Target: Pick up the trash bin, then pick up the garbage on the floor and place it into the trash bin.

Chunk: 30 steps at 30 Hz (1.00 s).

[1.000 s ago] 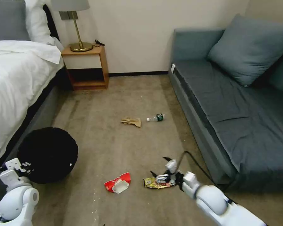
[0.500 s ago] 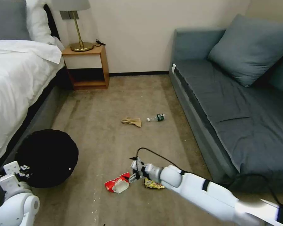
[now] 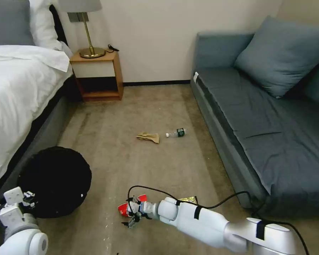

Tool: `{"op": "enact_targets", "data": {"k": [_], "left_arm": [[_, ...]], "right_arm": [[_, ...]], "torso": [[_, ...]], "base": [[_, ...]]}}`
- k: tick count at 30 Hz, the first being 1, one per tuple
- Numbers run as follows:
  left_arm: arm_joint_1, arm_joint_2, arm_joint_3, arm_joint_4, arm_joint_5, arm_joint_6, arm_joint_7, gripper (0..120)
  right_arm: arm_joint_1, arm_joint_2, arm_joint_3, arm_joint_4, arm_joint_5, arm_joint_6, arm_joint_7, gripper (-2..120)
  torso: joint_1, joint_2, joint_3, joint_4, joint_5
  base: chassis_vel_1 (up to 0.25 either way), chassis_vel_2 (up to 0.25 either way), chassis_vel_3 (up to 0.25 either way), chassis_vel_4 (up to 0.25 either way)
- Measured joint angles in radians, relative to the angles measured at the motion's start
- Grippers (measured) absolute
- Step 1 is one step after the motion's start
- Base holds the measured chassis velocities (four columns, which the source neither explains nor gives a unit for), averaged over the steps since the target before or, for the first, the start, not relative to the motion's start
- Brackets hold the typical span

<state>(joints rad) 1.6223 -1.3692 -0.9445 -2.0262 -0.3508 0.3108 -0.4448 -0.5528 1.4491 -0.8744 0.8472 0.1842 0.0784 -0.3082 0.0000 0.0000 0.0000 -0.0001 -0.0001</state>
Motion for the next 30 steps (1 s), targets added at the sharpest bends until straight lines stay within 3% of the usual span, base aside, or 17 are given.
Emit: {"op": "enact_targets", "data": {"k": [17, 22, 25, 27, 30], "left_arm": [[-0.002, -0.002, -0.001, 0.000, -0.008, -0.013, -0.004, 1], [-0.004, 0.003, -0.002, 0.005, -0.021, -0.014, -0.011, 1], [-0.007, 0.004, -0.002, 0.011, -0.022, -0.017, -0.012, 1], [-0.008, 0.004, -0.001, 0.012, -0.022, -0.018, -0.012, 1], [-0.009, 0.003, 0.002, 0.027, -0.019, -0.030, -0.013, 1]], "right_arm": [[0.011, 0.050, 0.062, -0.135, -0.089, 0.022, -0.011, 95], [0.010, 0.043, 0.074, -0.142, -0.094, 0.033, -0.041, 77], [0.008, 0.034, 0.082, -0.134, -0.094, 0.036, -0.047, 61], [0.006, 0.033, 0.084, -0.132, -0.094, 0.036, -0.047, 59], [-0.002, 0.025, 0.091, -0.121, -0.094, 0.036, -0.047, 42]], "torso": [[0.000, 0.000, 0.000, 0.0000, 0.0001], [0.000, 0.000, 0.000, 0.0001, 0.0002], [0.000, 0.000, 0.000, 0.0001, 0.0002], [0.000, 0.000, 0.000, 0.0001, 0.0002], [0.000, 0.000, 0.000, 0.0001, 0.0001]], "base": [[0.000, 0.000, 0.000, 0.000], [0.000, 0.000, 0.000, 0.000], [0.000, 0.000, 0.000, 0.000], [0.000, 0.000, 0.000, 0.000], [0.000, 0.000, 0.000, 0.000]]}}
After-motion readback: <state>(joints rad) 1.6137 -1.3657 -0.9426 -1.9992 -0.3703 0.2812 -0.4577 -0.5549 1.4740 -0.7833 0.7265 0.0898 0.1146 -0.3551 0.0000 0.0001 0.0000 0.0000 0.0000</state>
